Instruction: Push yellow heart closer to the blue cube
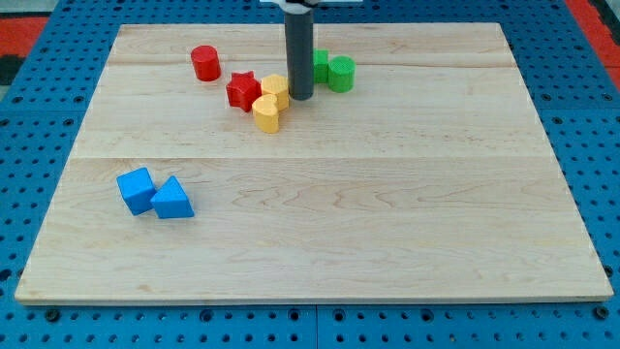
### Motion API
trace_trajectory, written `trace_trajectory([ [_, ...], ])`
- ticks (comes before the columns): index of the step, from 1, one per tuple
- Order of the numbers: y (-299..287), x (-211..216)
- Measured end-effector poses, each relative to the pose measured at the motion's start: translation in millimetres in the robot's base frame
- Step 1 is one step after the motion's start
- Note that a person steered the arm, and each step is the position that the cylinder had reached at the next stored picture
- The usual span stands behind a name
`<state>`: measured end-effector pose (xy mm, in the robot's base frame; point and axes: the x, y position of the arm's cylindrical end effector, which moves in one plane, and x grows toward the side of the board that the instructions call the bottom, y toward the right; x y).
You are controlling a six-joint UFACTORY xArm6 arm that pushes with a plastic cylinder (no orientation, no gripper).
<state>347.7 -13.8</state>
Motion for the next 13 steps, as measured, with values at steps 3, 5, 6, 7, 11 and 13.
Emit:
trace_trajectory([
  [3,-9.9,18.7],
  [5,-107.3,19.2],
  [6,-112.0,8.2],
  [7,-133.7,11.8],
  [11,-121.3,38.1],
  [13,-161.1,51.6],
])
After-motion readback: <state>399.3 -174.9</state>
